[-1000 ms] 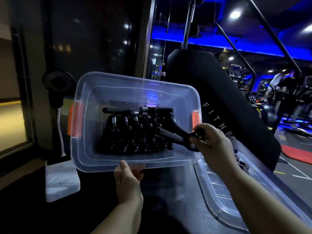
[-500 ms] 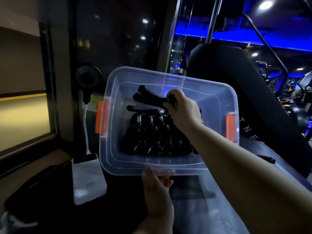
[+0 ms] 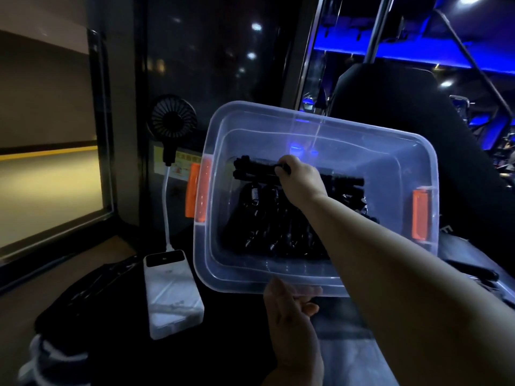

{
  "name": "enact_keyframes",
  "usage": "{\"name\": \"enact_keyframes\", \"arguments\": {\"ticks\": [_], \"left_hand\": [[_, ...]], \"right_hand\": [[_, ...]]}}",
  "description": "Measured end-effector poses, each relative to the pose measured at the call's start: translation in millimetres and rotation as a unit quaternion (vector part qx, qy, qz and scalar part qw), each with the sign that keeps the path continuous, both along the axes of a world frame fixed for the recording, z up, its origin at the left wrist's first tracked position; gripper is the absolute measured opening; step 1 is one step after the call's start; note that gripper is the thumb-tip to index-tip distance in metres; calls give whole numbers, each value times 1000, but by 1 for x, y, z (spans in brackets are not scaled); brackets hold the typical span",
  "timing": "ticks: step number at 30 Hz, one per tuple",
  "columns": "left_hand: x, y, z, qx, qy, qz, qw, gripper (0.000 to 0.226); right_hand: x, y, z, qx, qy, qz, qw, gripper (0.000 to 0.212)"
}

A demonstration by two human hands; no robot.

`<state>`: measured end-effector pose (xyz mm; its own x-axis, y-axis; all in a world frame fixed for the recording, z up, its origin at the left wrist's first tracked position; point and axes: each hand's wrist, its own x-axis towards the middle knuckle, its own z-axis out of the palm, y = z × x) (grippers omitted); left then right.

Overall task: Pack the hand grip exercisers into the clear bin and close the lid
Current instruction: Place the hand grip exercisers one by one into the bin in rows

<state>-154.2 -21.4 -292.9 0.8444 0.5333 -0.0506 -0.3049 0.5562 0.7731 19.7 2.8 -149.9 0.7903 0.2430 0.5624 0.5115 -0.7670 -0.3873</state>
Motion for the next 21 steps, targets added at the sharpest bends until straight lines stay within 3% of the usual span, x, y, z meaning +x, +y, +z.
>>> {"name": "enact_keyframes", "arguments": {"ticks": [7, 14, 18, 21], "left_hand": [[-1, 4, 1, 3, 1, -21, 1000, 38], [2, 3, -2, -4, -13, -12, 1000, 41], [5, 0, -4, -9, -22, 16, 1000, 41], [7, -1, -7, -9, -25, 21, 999, 52]], "right_hand": [[10, 1, -7, -81, -14, -34, 996, 36], [11, 3, -9, -40, 11, -8, 999, 31], [5, -1, -12, -11, 10, -1, 1000, 44], [-2, -10, -10, 2, 2, -10, 1000, 49]]}}
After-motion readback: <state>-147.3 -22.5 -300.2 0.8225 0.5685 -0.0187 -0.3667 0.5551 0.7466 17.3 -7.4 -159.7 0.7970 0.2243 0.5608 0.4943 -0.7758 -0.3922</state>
